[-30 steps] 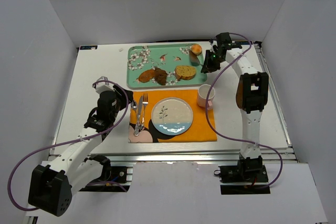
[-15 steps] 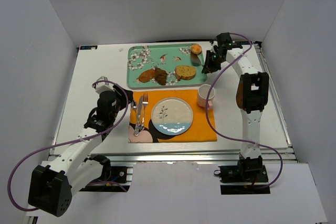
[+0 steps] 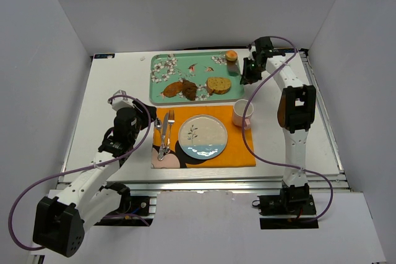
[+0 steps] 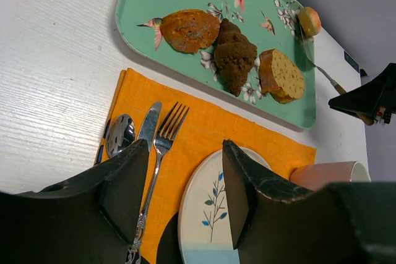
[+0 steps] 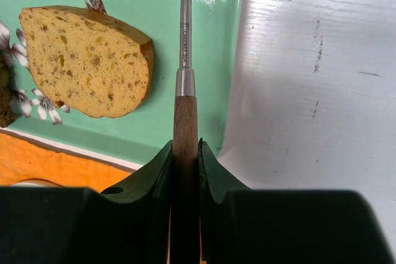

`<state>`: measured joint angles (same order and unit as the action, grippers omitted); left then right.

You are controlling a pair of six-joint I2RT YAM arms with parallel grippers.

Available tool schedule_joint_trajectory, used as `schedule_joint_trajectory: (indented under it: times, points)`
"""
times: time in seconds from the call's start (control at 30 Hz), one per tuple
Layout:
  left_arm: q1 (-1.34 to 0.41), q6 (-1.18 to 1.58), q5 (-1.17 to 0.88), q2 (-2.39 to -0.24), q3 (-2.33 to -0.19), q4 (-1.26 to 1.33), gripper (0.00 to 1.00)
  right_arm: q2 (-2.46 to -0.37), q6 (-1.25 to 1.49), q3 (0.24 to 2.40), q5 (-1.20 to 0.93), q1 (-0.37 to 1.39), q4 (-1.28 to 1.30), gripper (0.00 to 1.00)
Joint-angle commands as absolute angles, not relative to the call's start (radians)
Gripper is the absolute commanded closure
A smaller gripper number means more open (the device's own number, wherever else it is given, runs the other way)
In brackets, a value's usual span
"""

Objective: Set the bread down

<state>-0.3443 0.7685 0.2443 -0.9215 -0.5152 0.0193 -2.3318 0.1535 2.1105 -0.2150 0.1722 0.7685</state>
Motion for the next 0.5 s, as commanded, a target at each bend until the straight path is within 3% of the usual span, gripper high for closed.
schedule_joint_trajectory:
  times: [0.0,0.47]
  points:
    - [-0.345,0.772,0.249,-0.902,-0.511,0.018,0.39,-2.353,0.124,2.154,-0.201,0.172,0.769,1.00]
    - [-0.345,0.770,0.252,-0.907,-0.526,0.009,0.39,-2.378,0.112,2.152,-0.187,0.184,0.707,1.00]
